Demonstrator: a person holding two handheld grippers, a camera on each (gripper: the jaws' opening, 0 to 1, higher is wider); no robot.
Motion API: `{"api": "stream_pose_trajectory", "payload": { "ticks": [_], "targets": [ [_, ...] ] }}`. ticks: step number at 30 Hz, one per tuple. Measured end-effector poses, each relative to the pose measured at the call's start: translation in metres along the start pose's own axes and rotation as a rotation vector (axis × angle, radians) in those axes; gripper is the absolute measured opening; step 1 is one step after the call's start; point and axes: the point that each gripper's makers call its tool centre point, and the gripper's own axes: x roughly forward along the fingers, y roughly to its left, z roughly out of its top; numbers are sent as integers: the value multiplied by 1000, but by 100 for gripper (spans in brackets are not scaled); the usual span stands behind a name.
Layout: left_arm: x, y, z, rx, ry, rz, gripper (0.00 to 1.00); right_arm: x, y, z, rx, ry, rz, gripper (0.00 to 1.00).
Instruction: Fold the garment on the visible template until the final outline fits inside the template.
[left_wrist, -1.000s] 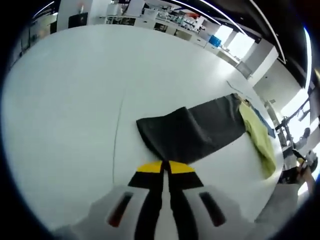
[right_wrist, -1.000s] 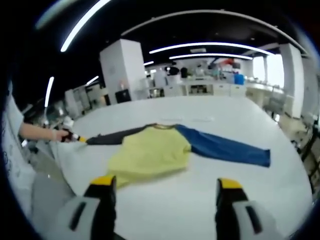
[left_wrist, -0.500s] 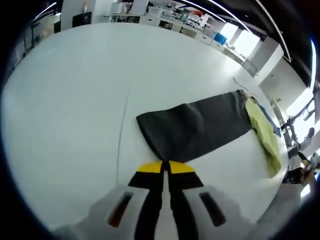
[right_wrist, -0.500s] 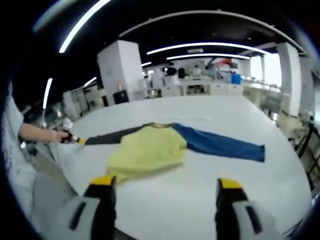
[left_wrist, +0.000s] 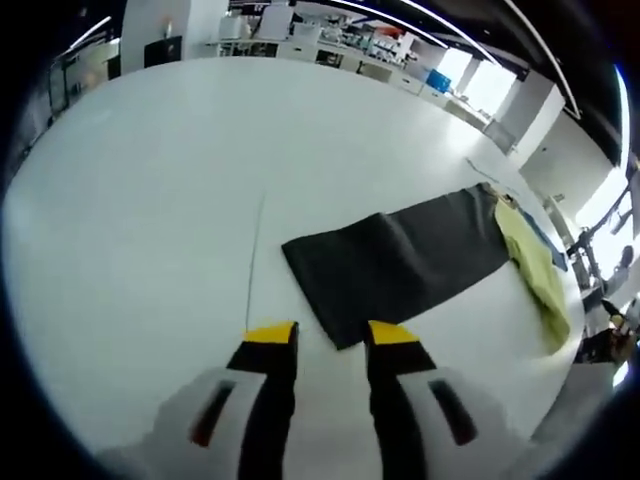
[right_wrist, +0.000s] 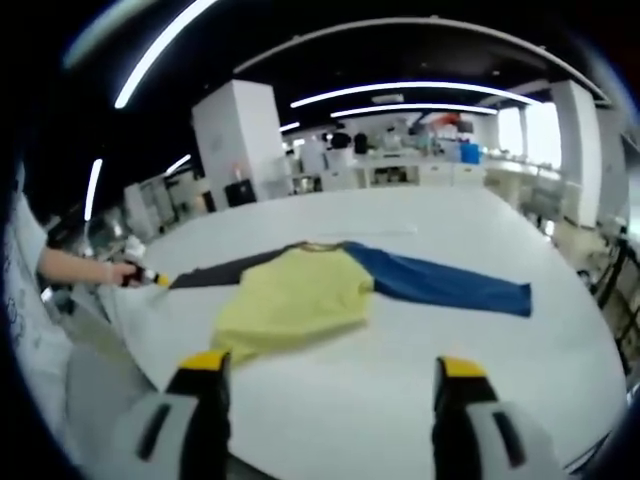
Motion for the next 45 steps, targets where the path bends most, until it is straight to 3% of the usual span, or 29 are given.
{"api": "stream_pose_trajectory", "payload": {
  "ticks": [4, 5, 10, 19, 22, 29, 33, 38, 45],
  "targets": [
    [-3, -6, 8, 39, -18, -34, 44, 3, 2, -1, 1, 6, 7, 84],
    [-3, -12, 14, 102, -47, -66, 48, 4, 2, -1, 1, 8, 9, 84],
    [-8, -40, 16, 227, -43, -158, 62, 8, 4, -2, -2, 14, 21, 84],
    [-29, -117, 22, 431, -122, -364, 84, 13, 5, -4, -35, 29, 34, 87],
    [-42, -148, 26, 491, -170, -441, 85, 13, 6, -5, -31, 29, 37, 87],
    [-59, -191, 27, 532, -220, -520, 83, 13, 7, -9, -34, 49, 51, 87],
    [-64, -206, 22, 537, -229, -539, 81, 12, 7, -9, -37, 54, 66, 87],
    [-68, -226, 1, 524, -207, -569, 79, 12, 8, -10, -46, 66, 86, 86],
    [-73, -238, -19, 467, -200, -572, 74, 16, 8, -10, -62, 86, 126, 86]
  ]
}}
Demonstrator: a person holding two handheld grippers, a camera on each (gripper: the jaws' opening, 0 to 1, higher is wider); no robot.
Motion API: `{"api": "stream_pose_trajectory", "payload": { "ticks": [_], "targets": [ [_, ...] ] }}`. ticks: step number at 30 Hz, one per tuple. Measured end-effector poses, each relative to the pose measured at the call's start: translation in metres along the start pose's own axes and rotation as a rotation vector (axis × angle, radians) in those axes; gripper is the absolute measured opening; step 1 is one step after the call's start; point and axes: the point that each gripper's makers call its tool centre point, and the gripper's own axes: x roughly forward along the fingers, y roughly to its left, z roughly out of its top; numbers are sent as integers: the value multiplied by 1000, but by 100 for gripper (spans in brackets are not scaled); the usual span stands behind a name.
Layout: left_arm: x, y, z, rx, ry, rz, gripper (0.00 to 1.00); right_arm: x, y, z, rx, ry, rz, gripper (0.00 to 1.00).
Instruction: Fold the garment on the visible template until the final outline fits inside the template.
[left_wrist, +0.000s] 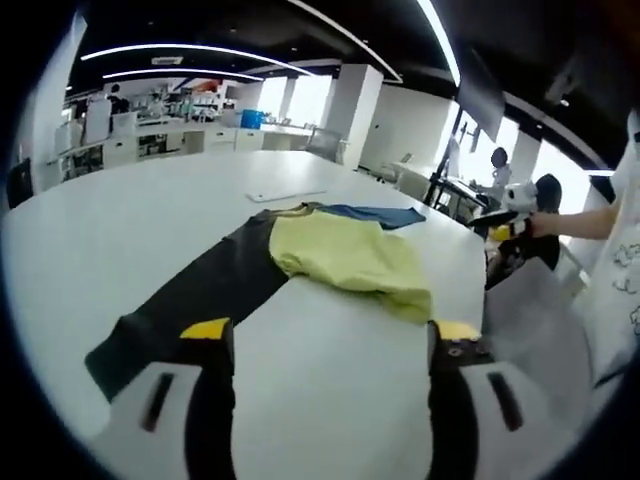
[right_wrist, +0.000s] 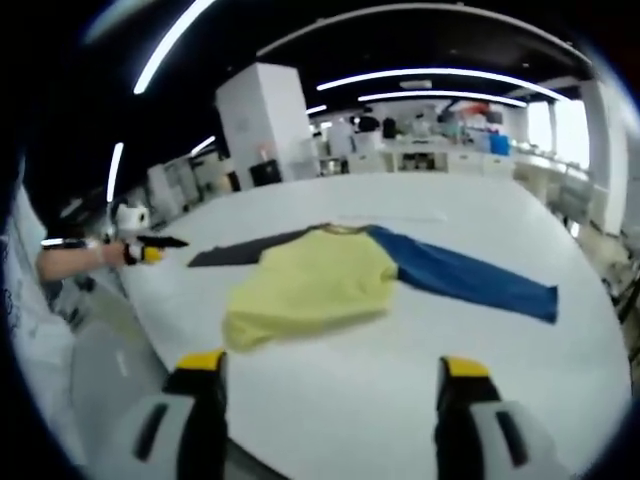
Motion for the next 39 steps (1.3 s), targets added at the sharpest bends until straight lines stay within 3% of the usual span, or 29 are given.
{"api": "stream_pose_trajectory", "payload": {
  "ticks": [10, 22, 29, 39],
  "targets": [
    [9, -32, 0, -37, -40, 12, 68, 2, -7, 3, -45, 9, 53, 85],
    [20, -60, 4, -42, -45, 18, 62, 13, -11, 6, -103, 21, 133, 85],
    [29, -80, 2, -48, -53, 66, 61, 31, 3, 6, -180, 50, 218, 85],
    [34, -86, -2, -48, -67, 104, 62, 56, 28, 18, -288, 40, 341, 83]
  ]
}}
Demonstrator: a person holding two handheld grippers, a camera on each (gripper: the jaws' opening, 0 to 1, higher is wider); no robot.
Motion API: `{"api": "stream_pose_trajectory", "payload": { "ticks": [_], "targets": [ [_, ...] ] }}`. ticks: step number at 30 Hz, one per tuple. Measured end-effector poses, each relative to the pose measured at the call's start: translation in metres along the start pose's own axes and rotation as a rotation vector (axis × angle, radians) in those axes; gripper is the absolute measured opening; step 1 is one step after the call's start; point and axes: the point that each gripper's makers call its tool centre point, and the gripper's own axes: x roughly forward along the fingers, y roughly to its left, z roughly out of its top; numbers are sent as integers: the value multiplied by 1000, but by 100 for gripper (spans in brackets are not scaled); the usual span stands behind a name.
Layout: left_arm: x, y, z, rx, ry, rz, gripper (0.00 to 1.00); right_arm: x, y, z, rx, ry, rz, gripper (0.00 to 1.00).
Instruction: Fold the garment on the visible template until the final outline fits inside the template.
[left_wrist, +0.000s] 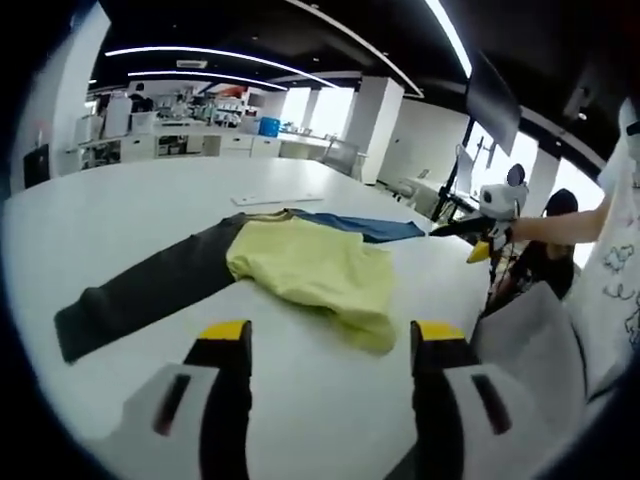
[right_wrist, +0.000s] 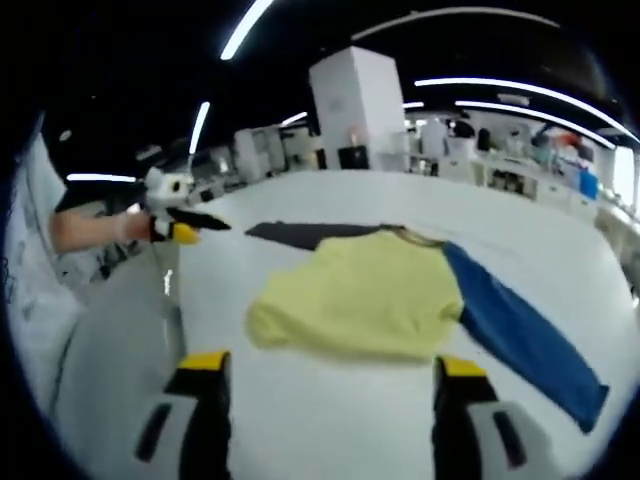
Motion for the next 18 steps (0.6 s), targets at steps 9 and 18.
{"api": "stream_pose_trajectory", "payload": {
  "ticks": [9, 18],
  "targets": [
    [-4, -10, 1, -19, -37, 33, 61, 37, 14, 17, -125, 20, 90, 82],
    [-9, -12, -10, -35, -42, 44, 60, 80, 45, 16, -275, 77, 151, 73]
  ]
}}
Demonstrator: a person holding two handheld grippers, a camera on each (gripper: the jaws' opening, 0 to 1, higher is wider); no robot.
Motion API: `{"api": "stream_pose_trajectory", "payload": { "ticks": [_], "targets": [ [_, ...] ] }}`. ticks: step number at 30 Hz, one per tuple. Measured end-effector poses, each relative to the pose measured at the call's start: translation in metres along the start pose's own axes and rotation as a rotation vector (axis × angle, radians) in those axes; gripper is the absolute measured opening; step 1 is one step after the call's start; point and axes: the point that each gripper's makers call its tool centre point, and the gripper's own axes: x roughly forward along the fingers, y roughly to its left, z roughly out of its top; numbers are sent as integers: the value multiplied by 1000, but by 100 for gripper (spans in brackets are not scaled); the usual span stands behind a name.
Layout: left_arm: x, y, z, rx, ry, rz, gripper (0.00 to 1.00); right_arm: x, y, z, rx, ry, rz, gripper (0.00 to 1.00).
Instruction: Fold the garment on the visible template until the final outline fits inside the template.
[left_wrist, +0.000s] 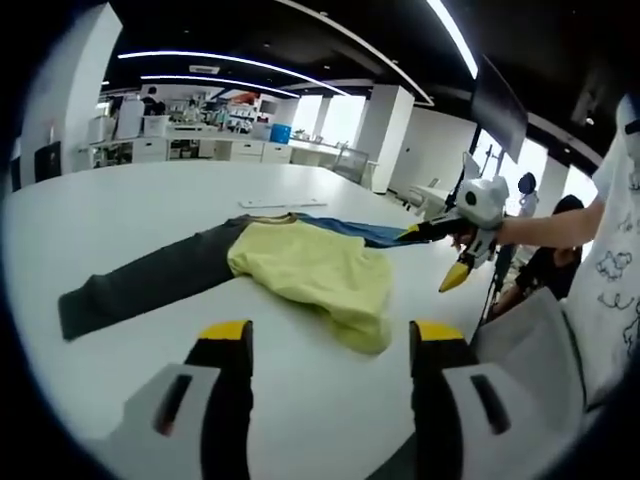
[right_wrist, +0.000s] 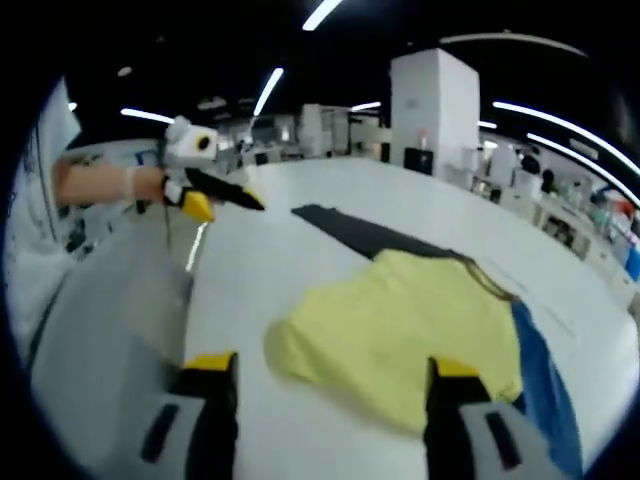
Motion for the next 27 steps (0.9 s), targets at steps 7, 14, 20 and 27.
{"api": "stream_pose_trajectory", "payload": {
  "ticks": [7, 14, 20, 27],
  "targets": [
    [3, -3, -1, -12, -15, 5, 59, 32, 32, -3, -249, 101, 56, 55],
    [5, -4, -1, -23, -27, 7, 59, 57, 50, -2, -347, 133, 79, 48],
    [4, -2, -4, -34, -34, 9, 59, 74, 51, -10, -412, 184, 82, 43],
    [1, -2, -8, -37, -26, 15, 59, 84, 43, -18, -443, 240, 43, 28]
  ]
}}
